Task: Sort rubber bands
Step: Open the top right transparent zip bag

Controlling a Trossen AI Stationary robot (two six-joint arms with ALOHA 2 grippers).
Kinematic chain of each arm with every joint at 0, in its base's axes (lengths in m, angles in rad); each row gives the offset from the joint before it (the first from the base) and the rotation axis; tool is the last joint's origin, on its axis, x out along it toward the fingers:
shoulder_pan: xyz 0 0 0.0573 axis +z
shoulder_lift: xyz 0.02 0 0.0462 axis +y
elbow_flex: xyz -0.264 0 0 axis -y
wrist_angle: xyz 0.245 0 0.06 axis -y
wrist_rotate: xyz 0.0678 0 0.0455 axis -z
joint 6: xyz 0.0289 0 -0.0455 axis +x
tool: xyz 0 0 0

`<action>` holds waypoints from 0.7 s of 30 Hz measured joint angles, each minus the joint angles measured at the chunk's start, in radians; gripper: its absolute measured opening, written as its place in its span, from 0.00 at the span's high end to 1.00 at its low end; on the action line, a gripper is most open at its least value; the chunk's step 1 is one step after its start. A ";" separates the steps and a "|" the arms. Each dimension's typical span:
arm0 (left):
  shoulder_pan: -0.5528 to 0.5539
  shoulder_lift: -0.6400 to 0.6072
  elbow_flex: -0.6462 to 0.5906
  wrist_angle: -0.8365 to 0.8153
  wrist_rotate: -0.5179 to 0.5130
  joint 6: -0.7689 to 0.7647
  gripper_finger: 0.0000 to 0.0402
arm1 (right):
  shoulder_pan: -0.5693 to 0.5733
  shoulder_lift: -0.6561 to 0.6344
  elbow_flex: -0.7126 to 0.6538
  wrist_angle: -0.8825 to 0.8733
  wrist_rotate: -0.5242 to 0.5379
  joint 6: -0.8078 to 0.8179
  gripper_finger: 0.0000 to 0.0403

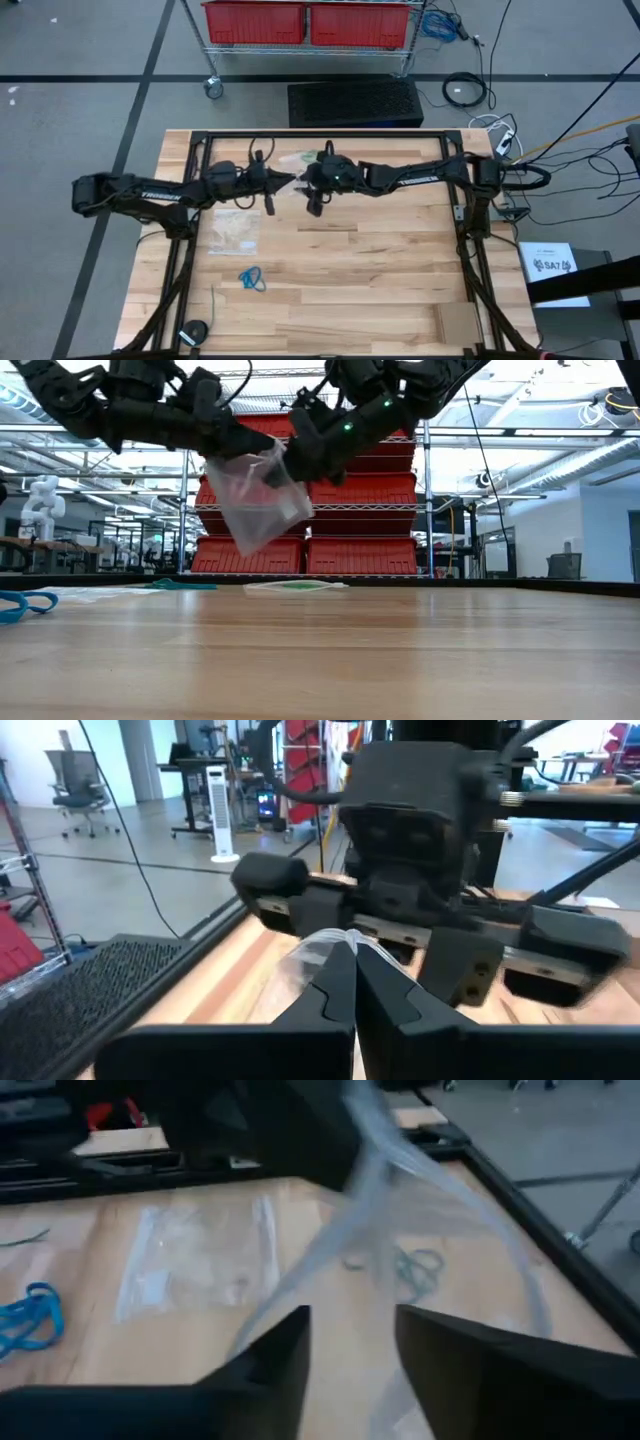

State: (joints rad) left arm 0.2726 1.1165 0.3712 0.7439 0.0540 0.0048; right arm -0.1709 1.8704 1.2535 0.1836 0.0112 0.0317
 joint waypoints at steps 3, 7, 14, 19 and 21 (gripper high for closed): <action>0.000 -0.023 -0.022 0.006 -0.003 0.000 1.00 | -0.001 0.033 0.000 0.069 -0.022 0.035 0.54; 0.005 -0.058 -0.043 -0.008 -0.037 0.006 1.00 | 0.000 0.043 0.000 0.084 -0.038 0.059 0.52; 0.065 -0.184 -0.046 -0.163 -0.080 0.067 1.00 | -0.007 -0.012 0.000 0.037 -0.037 0.038 0.53; 0.114 -0.272 -0.045 -0.304 -0.126 0.082 1.00 | -0.017 -0.060 0.000 -0.004 -0.039 0.006 0.51; 0.133 -0.303 -0.045 -0.347 -0.153 0.088 1.00 | -0.020 -0.077 0.000 -0.020 -0.041 -0.004 0.51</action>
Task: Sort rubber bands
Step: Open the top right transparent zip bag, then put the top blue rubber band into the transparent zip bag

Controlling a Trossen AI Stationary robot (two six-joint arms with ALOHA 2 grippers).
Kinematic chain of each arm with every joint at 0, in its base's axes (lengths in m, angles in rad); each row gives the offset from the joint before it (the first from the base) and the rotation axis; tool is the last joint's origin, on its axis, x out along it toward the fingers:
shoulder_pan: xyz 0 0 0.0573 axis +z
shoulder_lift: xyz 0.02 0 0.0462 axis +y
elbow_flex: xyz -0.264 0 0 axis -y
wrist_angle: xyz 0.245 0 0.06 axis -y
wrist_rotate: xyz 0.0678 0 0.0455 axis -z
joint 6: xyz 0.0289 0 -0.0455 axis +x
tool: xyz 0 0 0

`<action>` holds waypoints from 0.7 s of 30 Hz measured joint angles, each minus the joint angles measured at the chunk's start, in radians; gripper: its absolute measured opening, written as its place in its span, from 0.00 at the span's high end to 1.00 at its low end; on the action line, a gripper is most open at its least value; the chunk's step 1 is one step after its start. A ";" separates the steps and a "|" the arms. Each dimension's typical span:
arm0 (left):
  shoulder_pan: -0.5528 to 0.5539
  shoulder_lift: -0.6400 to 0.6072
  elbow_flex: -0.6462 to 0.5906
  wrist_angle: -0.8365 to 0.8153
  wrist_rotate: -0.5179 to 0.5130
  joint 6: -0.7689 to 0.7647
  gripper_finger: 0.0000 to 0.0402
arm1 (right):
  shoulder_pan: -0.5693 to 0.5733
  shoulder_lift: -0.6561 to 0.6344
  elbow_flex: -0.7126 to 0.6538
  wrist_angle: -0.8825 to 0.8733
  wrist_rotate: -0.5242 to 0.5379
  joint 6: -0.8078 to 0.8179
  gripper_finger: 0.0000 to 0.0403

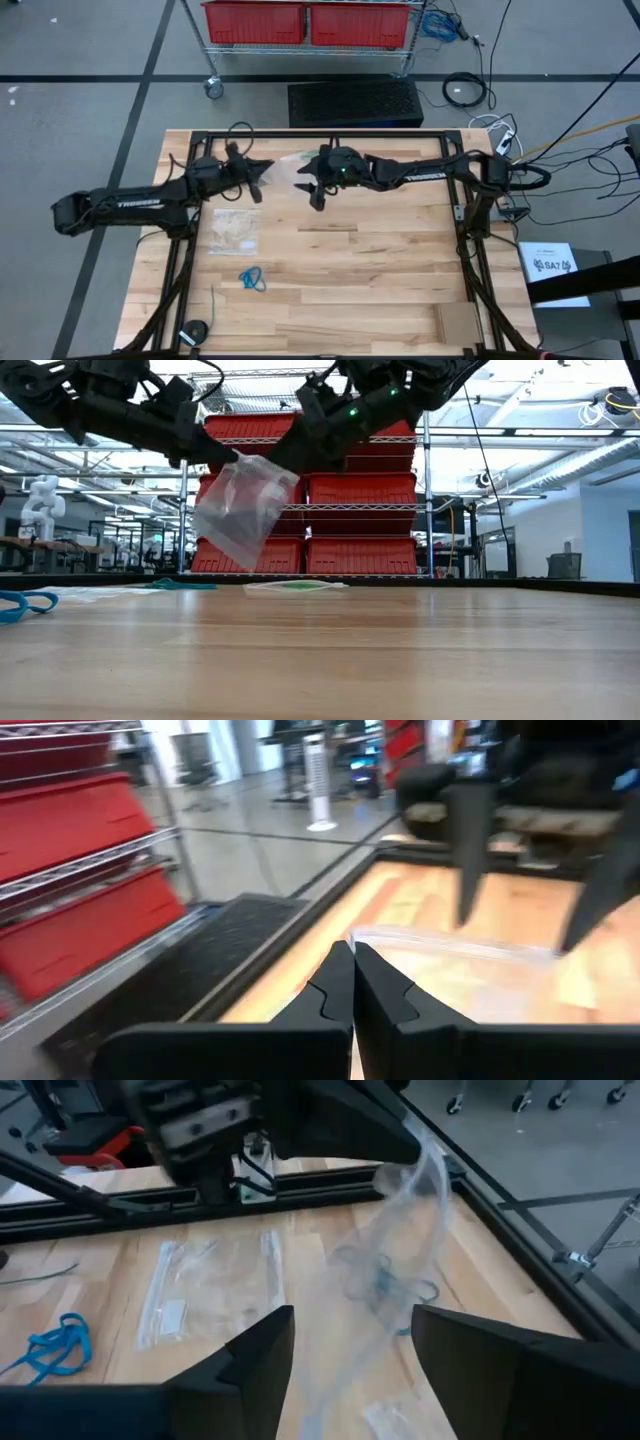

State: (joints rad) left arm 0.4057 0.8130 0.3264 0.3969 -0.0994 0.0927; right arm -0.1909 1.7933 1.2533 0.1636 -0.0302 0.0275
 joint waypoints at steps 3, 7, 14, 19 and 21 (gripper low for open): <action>0.031 -0.041 0.000 -0.048 -0.023 0.002 1.00 | -0.004 -0.024 0.000 -0.019 -0.001 -0.021 0.51; 0.076 -0.096 0.000 -0.082 -0.046 0.001 1.00 | -0.008 -0.038 0.000 -0.021 -0.001 -0.024 0.51; 0.151 -0.221 0.000 -0.104 -0.117 0.023 1.00 | -0.003 0.107 0.000 0.218 -0.003 0.028 0.51; 0.195 -0.301 0.001 -0.139 -0.119 0.026 1.00 | -0.004 0.267 0.113 0.255 -0.003 0.078 0.50; 0.207 -0.323 0.001 -0.166 -0.119 0.027 1.00 | -0.002 0.338 0.198 0.203 -0.002 0.064 0.49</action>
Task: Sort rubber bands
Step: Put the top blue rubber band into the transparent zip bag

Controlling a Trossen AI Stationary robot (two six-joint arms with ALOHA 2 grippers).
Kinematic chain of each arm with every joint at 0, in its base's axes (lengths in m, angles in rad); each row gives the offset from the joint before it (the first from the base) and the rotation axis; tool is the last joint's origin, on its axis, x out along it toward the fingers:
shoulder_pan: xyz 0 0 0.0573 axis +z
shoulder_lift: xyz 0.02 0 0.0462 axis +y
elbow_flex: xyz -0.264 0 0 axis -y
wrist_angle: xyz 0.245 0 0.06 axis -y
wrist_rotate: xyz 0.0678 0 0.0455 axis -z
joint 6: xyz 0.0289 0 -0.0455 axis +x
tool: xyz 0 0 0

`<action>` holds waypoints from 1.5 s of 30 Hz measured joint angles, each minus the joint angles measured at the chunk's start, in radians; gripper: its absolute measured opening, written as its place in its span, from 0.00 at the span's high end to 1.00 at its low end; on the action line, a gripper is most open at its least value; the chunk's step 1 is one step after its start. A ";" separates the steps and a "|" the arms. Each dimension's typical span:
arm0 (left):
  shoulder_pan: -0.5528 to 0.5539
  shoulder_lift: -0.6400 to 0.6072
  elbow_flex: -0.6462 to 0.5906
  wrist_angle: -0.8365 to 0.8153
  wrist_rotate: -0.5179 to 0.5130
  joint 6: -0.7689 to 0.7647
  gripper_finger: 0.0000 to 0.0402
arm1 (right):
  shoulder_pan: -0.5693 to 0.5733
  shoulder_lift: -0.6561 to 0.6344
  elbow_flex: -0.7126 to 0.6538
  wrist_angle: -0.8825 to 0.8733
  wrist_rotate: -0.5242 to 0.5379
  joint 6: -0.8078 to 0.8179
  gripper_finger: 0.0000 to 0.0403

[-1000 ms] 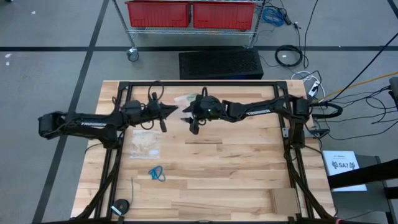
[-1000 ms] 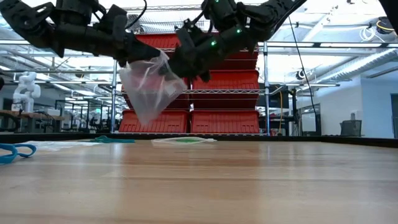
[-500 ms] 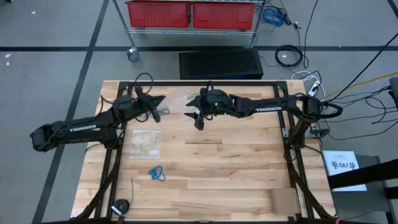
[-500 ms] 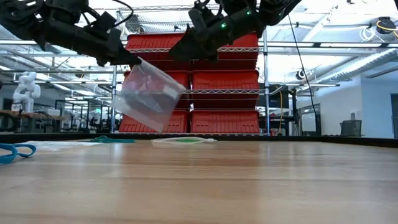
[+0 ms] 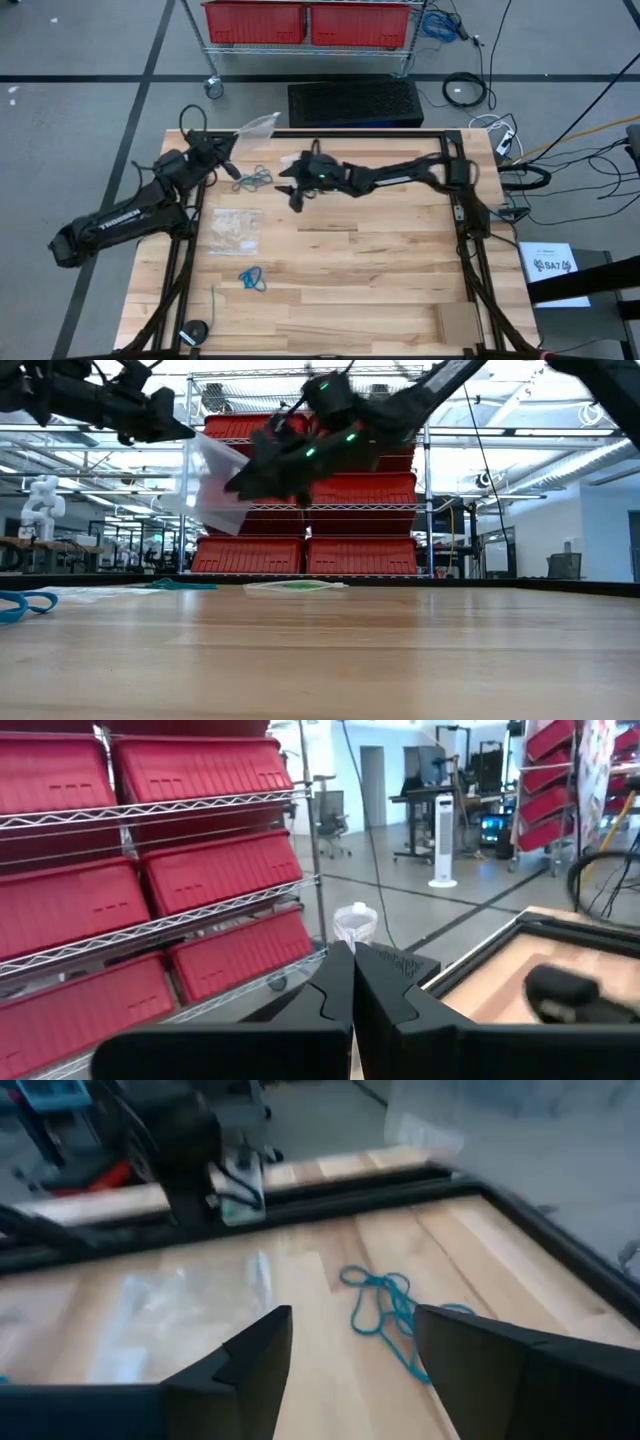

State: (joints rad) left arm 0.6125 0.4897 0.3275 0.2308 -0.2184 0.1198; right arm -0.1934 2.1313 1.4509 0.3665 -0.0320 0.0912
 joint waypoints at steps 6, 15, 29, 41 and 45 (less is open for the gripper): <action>0.017 -0.049 0.000 -0.047 0.000 0.001 1.00 | -0.001 0.211 0.316 -0.238 0.007 -0.049 0.41; 0.017 -0.072 0.000 -0.066 0.026 0.014 1.00 | -0.019 0.478 0.719 -0.422 0.091 -0.116 0.34; 0.016 -0.072 0.000 -0.084 0.031 0.020 1.00 | -0.054 0.605 0.830 -0.495 0.124 -0.077 0.38; 0.016 -0.072 0.000 -0.091 0.031 0.021 1.00 | -0.053 0.593 0.835 -0.626 0.074 -0.089 0.93; 0.017 -0.072 0.000 -0.094 0.032 0.027 1.00 | -0.051 0.566 0.835 -0.747 0.007 -0.062 0.97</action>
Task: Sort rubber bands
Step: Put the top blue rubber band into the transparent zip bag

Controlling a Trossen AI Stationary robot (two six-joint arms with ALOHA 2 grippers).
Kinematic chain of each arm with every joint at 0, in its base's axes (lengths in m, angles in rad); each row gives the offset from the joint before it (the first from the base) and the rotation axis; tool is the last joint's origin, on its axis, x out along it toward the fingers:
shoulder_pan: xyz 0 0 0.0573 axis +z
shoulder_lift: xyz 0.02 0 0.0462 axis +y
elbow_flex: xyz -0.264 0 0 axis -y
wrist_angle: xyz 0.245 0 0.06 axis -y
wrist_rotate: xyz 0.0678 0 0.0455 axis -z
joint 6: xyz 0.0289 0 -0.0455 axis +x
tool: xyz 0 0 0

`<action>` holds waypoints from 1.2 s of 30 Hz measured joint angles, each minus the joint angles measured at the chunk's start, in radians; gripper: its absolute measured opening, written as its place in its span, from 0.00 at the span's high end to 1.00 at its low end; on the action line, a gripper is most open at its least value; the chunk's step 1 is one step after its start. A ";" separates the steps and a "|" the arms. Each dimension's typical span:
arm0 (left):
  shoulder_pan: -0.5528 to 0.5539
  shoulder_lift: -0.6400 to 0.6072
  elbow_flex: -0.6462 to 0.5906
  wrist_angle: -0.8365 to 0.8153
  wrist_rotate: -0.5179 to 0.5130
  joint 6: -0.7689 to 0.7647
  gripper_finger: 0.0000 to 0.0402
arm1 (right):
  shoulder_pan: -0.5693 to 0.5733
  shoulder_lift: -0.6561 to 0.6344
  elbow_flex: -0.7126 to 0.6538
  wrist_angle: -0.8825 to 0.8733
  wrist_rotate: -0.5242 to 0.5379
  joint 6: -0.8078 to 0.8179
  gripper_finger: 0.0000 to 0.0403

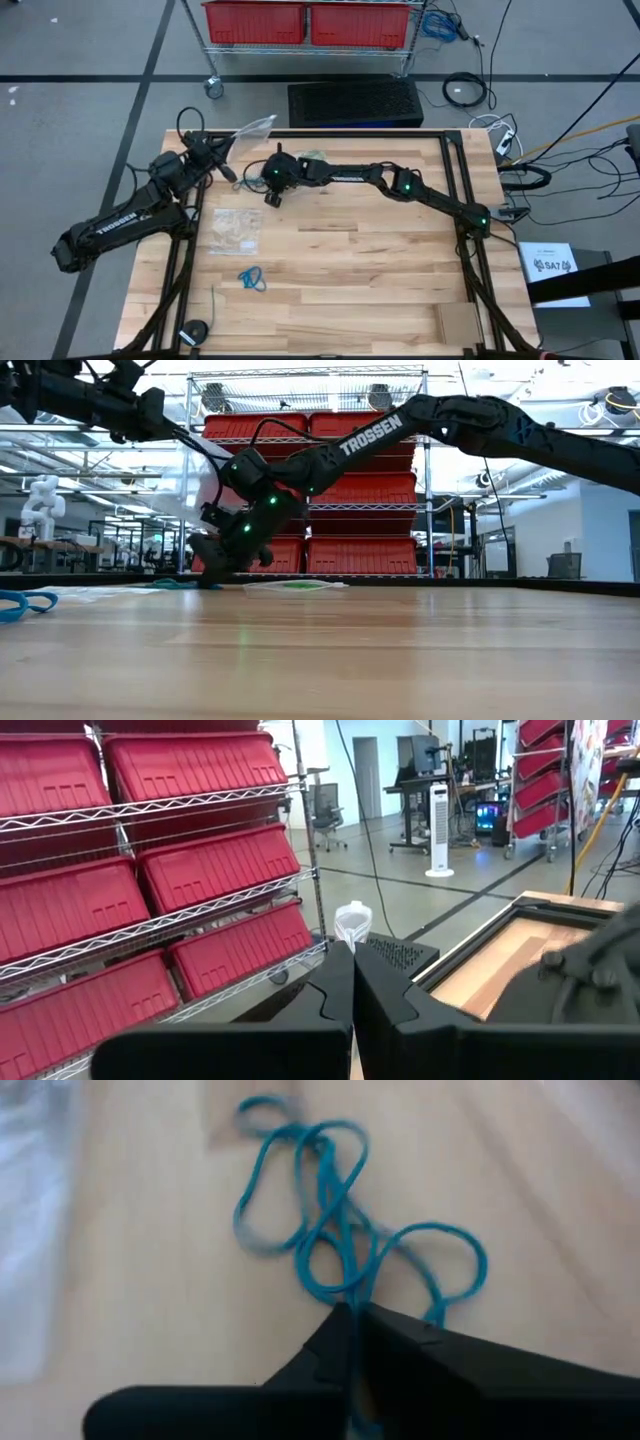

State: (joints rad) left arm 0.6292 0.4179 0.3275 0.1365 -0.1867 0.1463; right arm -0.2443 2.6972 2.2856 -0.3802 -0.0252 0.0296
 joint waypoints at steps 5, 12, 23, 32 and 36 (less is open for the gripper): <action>0.000 0.000 0.000 -0.002 0.008 0.001 1.00 | 0.034 -0.058 -0.003 -0.195 -0.076 -0.034 0.99; 0.000 0.000 0.000 -0.004 0.037 0.000 1.00 | 0.089 -0.162 -0.011 -0.535 -0.129 -0.135 1.00; 0.000 0.000 0.000 -0.005 0.125 -0.010 1.00 | 0.153 -0.257 -0.008 -1.109 -0.063 -0.166 1.00; -0.001 0.000 0.000 -0.019 0.132 -0.010 1.00 | 0.134 -0.412 -0.262 -1.166 -0.029 -0.168 1.00; -0.001 0.000 0.000 -0.020 0.132 -0.010 1.00 | 0.115 -0.584 -0.568 -1.015 -0.046 -0.134 1.00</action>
State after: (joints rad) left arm 0.6281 0.4175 0.3275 0.1162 -0.0551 0.1368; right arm -0.1294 2.1130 1.7181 -1.3948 -0.0713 -0.1046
